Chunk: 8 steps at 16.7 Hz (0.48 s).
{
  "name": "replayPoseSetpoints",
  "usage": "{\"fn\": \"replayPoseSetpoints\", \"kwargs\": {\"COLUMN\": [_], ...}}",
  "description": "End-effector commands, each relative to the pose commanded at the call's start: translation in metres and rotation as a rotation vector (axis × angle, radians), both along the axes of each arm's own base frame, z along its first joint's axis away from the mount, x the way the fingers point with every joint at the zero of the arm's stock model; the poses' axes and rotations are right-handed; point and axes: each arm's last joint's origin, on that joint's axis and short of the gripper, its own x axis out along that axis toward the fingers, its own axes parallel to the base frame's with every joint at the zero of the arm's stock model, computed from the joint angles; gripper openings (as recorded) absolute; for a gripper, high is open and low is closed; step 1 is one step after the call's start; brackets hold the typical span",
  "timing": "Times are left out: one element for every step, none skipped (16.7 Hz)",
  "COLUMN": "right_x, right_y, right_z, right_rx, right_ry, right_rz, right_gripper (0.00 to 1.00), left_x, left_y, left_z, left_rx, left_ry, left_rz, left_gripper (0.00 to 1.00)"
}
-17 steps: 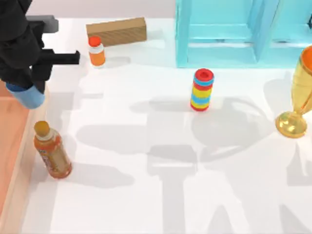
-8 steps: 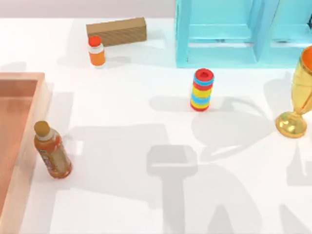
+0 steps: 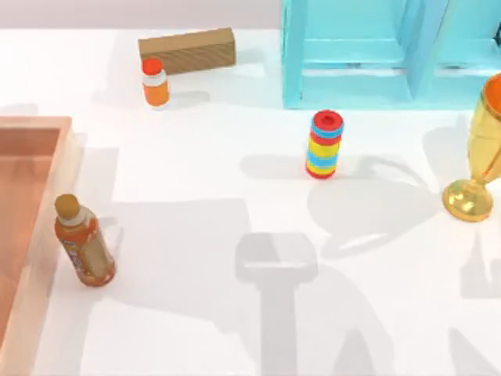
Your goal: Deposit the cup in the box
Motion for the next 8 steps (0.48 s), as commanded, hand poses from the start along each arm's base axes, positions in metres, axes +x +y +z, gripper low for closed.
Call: {"fn": "replayPoseSetpoints", "kwargs": {"right_x": [0.000,0.000,0.000,0.000,0.000,0.000,0.000,0.000], "right_y": [0.000,0.000,0.000,0.000,0.000,0.000,0.000,0.000], "right_z": [0.000,0.000,0.000,0.000,0.000,0.000,0.000,0.000], "right_rx": [0.000,0.000,0.000,0.000,0.000,0.000,0.000,0.000], "right_ry": [0.000,0.000,0.000,0.000,0.000,0.000,0.000,0.000], "right_rz": [0.000,0.000,0.000,0.000,0.000,0.000,0.000,0.000], "right_gripper": [1.00,1.00,1.00,1.00,1.00,1.00,1.00,1.00], "left_x": [0.000,0.000,0.000,-0.001,-0.001,-0.002,-0.002,-0.002], "left_y": [0.001,0.003,0.004,0.004,0.004,0.005,0.005,0.006], "left_z": [-0.007,-0.015,-0.023,-0.031,-0.039,-0.045,-0.048,-0.049], "left_rx": [0.000,-0.001,-0.001,-0.001,-0.001,-0.001,-0.001,-0.001], "left_ry": [0.000,0.000,0.002,0.003,0.004,0.005,0.006,0.006], "left_rz": [0.002,0.003,0.002,-0.002,-0.006,-0.008,-0.008,-0.008], "left_gripper": [0.00,0.00,0.00,0.00,0.00,0.00,0.00,0.00]}}
